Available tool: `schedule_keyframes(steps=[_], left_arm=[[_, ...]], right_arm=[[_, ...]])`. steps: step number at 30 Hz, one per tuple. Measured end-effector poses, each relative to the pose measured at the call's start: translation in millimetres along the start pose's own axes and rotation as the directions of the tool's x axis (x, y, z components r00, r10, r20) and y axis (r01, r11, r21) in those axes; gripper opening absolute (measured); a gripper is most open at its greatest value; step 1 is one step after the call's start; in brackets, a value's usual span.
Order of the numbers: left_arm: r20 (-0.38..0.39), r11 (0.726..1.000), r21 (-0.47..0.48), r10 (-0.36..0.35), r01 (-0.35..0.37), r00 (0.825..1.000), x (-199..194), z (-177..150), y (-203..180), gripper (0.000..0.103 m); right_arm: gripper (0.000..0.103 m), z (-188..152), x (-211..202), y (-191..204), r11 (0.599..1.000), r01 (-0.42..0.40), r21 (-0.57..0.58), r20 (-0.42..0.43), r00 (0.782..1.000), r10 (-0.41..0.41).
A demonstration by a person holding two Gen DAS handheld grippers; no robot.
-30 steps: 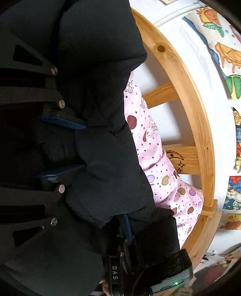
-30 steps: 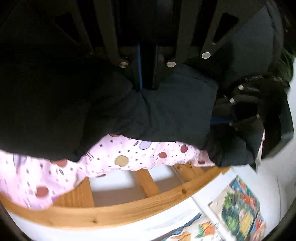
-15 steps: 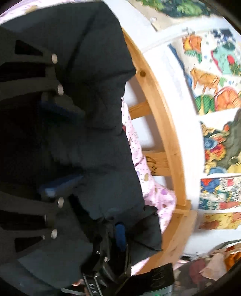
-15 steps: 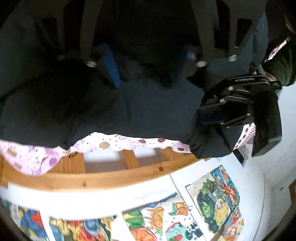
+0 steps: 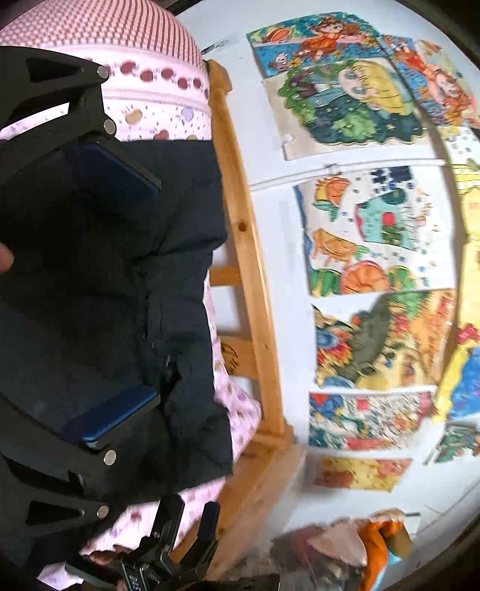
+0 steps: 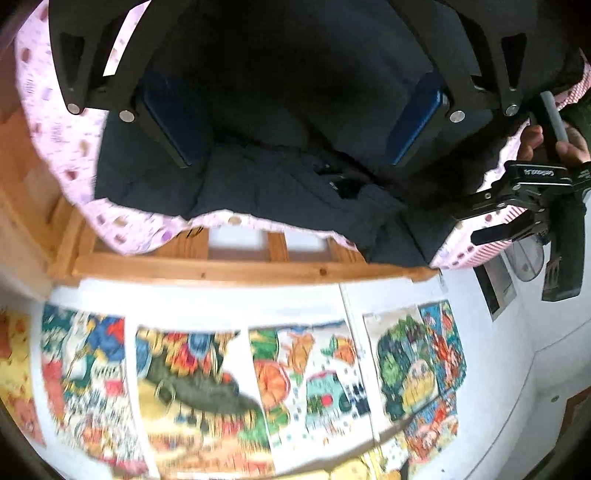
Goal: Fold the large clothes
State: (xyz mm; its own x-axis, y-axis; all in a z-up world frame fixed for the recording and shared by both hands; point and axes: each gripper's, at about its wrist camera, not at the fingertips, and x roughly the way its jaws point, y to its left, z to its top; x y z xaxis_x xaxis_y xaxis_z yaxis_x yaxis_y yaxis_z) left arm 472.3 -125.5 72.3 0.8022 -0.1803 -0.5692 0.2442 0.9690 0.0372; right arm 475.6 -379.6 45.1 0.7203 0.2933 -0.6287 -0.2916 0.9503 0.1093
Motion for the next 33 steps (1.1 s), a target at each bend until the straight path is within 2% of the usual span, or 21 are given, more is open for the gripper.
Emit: schedule_keyframes(steps=[4,6,12,18,22,25,33], left_arm=[[0.092,0.998,-0.068,-0.002,0.008,0.996,-57,-2,1,0.103],[0.121,0.996,-0.088,0.027,-0.016,0.992,-87,-4,0,0.103],[0.167,0.993,-0.067,0.104,-0.094,0.980,-173,-13,-7,0.103],[0.200,0.996,-0.081,0.052,-0.036,0.978,-243,-28,-4,0.103],[0.231,0.998,-0.054,0.048,-0.037,0.972,-280,-42,-7,0.103],[0.248,0.998,-0.047,0.045,-0.035,0.968,-301,-54,-10,0.103],[0.287,1.000,-0.014,0.031,-0.028,0.957,-336,-95,-20,0.103]], right_arm=[[0.101,8,-46,22,0.999,0.021,-0.033,0.053,0.998,-0.019],[0.101,9,-68,35,0.998,0.031,-0.049,0.068,0.997,-0.028],[0.101,2,-141,68,0.997,0.022,-0.074,0.118,0.993,-0.013],[0.101,-5,-200,104,0.988,0.022,-0.153,0.157,0.988,0.002],[0.101,-20,-230,128,0.976,0.037,-0.215,0.190,0.982,0.004],[0.101,-33,-250,144,0.975,0.039,-0.219,0.203,0.979,0.006],[0.101,-70,-294,182,0.967,0.052,-0.251,0.222,0.975,0.005]])
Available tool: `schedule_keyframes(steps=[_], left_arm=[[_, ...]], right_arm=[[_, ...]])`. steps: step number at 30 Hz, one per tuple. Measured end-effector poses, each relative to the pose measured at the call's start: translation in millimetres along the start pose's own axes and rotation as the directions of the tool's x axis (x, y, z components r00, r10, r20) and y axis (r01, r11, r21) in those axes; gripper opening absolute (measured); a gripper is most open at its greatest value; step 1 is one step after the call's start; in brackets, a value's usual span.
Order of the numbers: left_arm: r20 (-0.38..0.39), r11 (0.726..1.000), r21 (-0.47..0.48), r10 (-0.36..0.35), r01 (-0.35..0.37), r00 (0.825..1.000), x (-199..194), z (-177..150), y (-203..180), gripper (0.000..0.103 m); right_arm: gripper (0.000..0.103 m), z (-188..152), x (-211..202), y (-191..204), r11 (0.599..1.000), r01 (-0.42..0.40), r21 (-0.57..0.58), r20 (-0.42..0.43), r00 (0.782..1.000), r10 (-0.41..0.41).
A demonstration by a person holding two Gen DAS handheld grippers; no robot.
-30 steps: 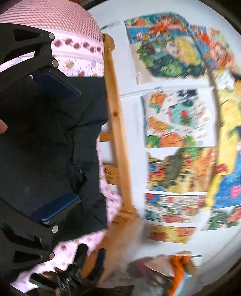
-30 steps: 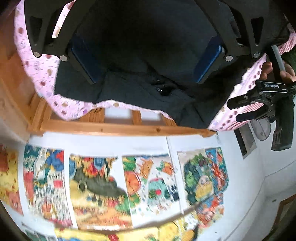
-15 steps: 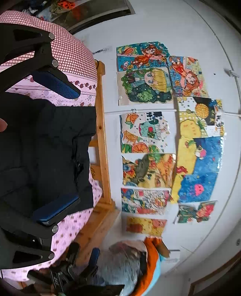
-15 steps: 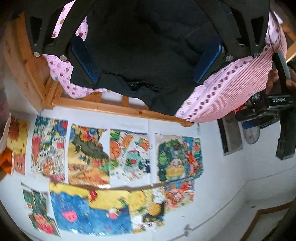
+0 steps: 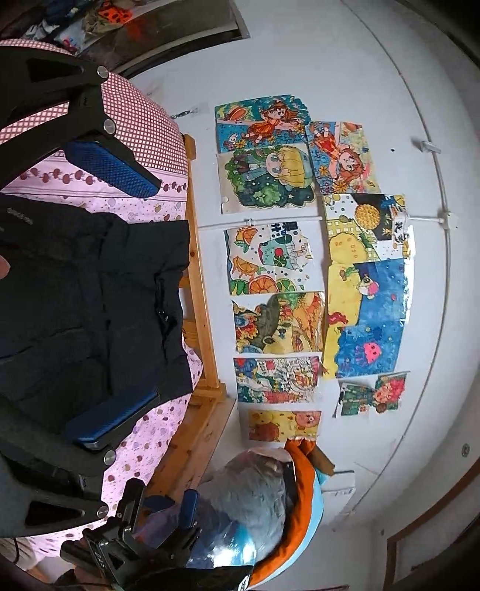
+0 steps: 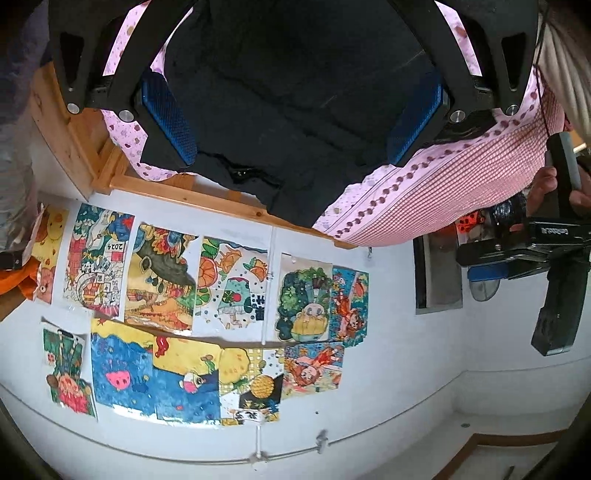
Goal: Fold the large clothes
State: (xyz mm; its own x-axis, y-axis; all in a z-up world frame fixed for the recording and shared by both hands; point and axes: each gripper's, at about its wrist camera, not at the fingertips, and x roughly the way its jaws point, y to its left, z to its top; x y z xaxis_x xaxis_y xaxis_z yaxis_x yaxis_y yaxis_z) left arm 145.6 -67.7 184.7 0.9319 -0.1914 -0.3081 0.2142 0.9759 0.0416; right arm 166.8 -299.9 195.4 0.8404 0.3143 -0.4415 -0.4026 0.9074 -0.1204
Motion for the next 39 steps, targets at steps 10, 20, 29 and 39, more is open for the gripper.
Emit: schedule_keyframes(steps=[10,20,29,39], left_arm=[[0.002,0.997,-0.011,-0.080,0.080,0.997,-46,-49,-3,0.103],[-0.124,0.984,0.083,-0.145,0.155,0.982,-51,-111,-4,0.103],[-0.286,0.946,0.235,-0.152,0.223,0.946,-23,-168,-12,0.103],[-0.378,0.928,0.316,-0.069,0.199,0.923,-7,-206,-4,0.103]], right_arm=[[0.101,-45,-45,27,0.996,0.051,0.071,-0.034,0.998,-0.049],[0.101,-96,-63,40,0.999,0.035,0.036,-0.142,0.989,-0.029],[0.101,-151,-51,45,0.997,0.071,-0.030,-0.270,0.960,-0.077],[0.101,-194,-37,47,0.988,0.126,-0.090,-0.389,0.909,-0.151]])
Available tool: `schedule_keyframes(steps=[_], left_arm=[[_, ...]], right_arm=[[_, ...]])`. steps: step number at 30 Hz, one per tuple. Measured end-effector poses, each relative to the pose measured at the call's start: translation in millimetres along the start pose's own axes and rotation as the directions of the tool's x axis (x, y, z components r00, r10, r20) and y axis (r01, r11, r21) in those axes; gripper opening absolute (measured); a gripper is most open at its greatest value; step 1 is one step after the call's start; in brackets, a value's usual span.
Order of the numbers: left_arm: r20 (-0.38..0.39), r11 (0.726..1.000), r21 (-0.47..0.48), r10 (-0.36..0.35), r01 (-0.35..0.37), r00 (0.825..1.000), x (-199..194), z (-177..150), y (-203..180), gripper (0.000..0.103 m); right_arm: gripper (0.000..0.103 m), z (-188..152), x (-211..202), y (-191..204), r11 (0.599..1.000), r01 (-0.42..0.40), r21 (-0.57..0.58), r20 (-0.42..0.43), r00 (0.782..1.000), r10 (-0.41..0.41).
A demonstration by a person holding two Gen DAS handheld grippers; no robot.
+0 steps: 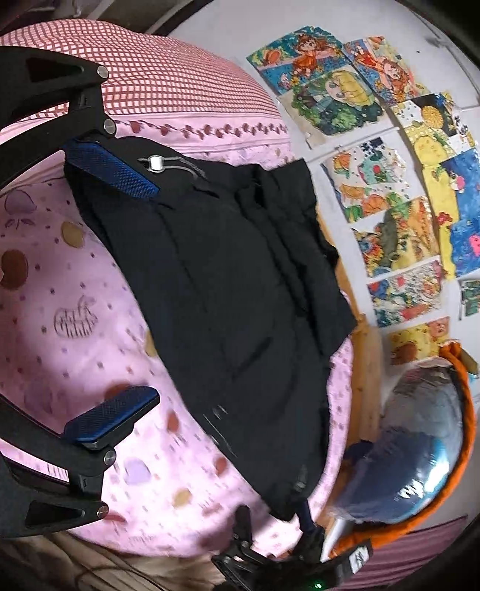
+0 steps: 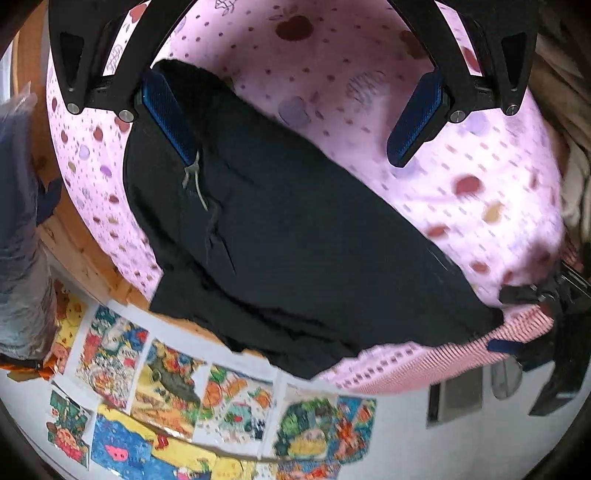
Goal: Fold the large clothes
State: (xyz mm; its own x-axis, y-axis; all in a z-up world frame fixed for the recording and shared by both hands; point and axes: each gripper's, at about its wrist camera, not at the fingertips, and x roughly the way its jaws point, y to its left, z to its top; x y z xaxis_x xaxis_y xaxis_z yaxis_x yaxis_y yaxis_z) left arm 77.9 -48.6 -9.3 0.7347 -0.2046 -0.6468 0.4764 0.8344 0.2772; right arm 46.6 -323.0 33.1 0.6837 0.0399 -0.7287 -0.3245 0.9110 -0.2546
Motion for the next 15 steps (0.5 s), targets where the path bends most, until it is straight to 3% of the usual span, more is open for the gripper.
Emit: schedule_keyframes(steps=[4,9,15], left_arm=[[-0.031,0.999,-0.020,0.042,-0.043,0.999,17,-7,1,0.103],[-0.039,0.992,-0.047,0.112,-0.114,0.993,32,-7,-1,0.103],[-0.002,0.993,-0.076,0.093,-0.093,0.996,32,-13,6,0.103]], right_arm=[[0.101,-7,13,-5,0.999,0.040,0.001,-0.035,0.999,-0.040],[0.101,-6,23,3,0.988,0.145,-0.046,-0.024,0.989,-0.146],[0.101,4,32,12,0.962,0.266,-0.069,0.003,0.964,-0.266]])
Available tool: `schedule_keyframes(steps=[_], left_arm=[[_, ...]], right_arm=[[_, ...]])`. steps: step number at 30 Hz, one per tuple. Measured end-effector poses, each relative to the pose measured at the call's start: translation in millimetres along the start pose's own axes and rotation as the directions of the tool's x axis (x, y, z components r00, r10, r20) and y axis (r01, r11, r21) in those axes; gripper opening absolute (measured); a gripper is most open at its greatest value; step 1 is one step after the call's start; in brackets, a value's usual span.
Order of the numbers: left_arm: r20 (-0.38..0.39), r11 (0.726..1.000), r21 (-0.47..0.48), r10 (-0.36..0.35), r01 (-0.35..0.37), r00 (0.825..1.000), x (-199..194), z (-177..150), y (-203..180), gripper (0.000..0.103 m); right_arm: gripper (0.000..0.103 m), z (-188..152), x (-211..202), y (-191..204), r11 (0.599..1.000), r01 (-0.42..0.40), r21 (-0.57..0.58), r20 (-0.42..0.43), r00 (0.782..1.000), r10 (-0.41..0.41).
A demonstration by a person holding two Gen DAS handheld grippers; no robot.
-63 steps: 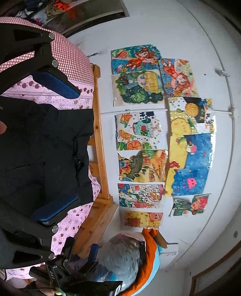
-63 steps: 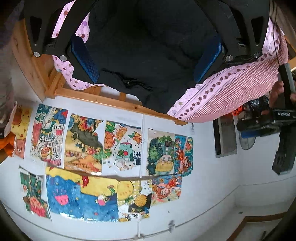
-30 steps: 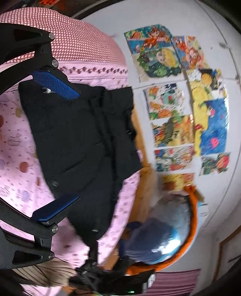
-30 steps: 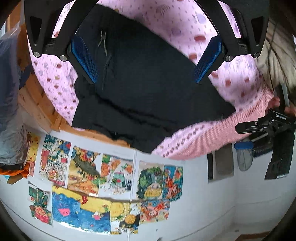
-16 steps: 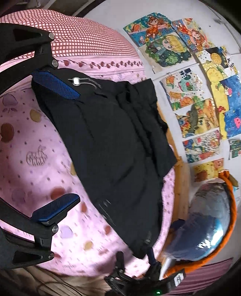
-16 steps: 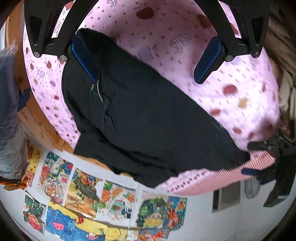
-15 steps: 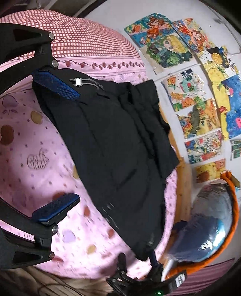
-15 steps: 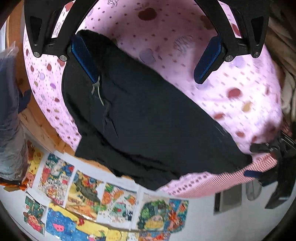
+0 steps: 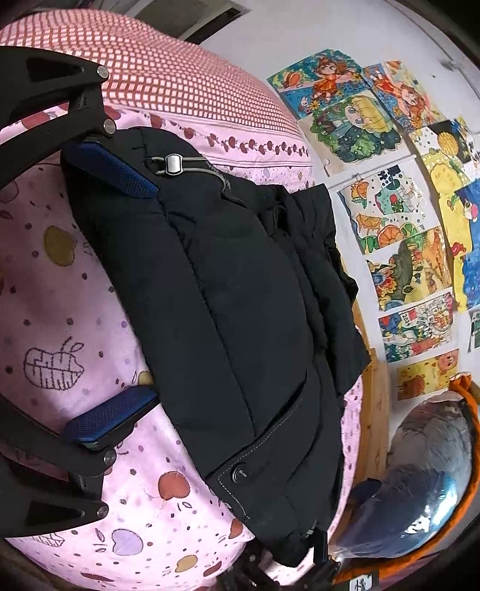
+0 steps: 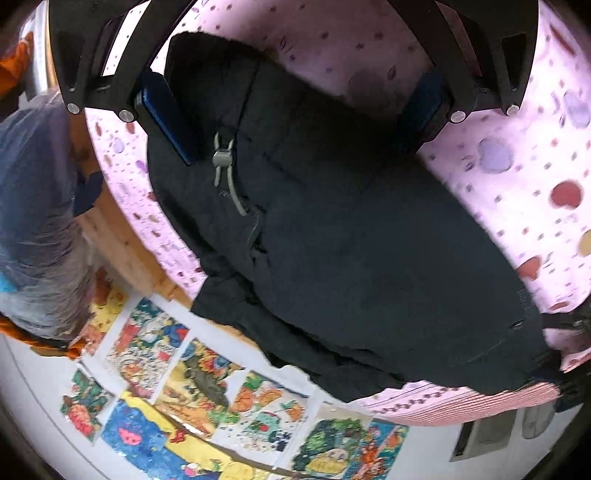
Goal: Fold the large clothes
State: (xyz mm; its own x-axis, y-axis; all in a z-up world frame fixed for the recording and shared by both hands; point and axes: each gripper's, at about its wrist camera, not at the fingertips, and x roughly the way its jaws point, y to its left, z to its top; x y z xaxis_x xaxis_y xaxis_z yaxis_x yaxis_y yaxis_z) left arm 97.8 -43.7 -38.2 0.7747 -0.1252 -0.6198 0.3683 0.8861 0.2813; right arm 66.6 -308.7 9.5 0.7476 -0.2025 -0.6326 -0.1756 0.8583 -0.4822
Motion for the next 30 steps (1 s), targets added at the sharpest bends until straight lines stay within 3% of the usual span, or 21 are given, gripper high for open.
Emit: schedule_keyframes(steps=[6,14,18,26,30], left_arm=[[0.034,1.000,-0.017,-0.015,0.016,0.999,-3,-3,6,0.103],[0.066,0.999,0.030,0.027,-0.029,0.997,-6,-5,-2,0.103],[0.079,0.997,0.043,0.056,-0.060,0.995,-4,1,-5,0.103],[0.070,0.978,0.109,0.168,-0.175,0.983,13,17,-11,0.103],[0.072,0.960,0.096,0.255,-0.261,0.964,14,30,-5,0.103]], right_arm=[[0.101,22,-12,-3,0.996,0.084,0.008,0.062,0.995,-0.084],[0.101,65,-12,-55,0.982,-0.087,0.167,0.079,0.994,0.075],[0.101,79,-4,-62,0.978,-0.093,0.189,0.076,0.994,0.079],[0.101,102,-5,-61,0.986,-0.063,0.152,0.112,0.993,0.047],[0.101,109,-1,-67,0.984,-0.061,0.166,0.135,0.990,0.038]])
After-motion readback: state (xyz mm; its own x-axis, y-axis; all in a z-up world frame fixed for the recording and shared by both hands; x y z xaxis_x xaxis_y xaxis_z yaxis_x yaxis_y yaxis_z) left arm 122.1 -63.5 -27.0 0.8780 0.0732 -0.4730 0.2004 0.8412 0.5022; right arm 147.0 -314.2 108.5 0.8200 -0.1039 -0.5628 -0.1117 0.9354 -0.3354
